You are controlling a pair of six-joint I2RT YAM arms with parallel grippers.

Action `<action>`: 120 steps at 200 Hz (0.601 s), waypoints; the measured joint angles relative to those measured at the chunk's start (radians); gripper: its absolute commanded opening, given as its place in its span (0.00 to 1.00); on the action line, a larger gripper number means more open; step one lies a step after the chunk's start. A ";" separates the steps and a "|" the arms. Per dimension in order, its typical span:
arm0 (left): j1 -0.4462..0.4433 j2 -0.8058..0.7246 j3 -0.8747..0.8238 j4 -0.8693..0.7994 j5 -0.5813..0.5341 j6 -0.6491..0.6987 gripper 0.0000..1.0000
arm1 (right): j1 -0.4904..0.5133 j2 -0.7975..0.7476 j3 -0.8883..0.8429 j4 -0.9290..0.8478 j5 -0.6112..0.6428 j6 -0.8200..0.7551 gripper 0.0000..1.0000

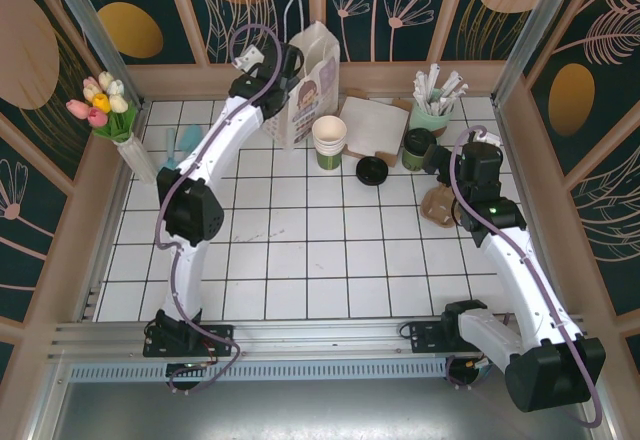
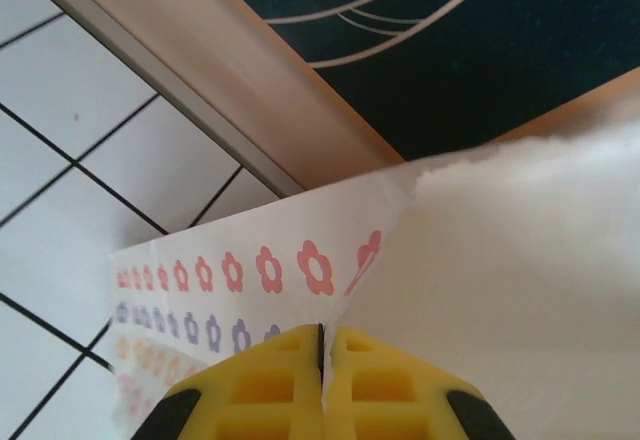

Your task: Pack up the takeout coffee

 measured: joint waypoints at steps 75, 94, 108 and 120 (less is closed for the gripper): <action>0.016 -0.404 -0.443 0.006 -0.036 0.018 0.00 | -0.001 0.056 -0.027 0.013 -0.004 0.060 0.99; 0.023 -0.540 -0.599 0.011 -0.044 0.018 0.00 | -0.001 0.079 -0.027 0.013 -0.007 0.076 0.99; 0.030 -0.631 -0.691 0.012 -0.049 0.022 0.00 | -0.002 0.097 -0.027 0.013 -0.007 0.084 0.99; 0.035 -0.702 -0.758 0.011 -0.051 0.031 0.00 | -0.008 0.115 -0.027 0.015 -0.011 0.093 0.99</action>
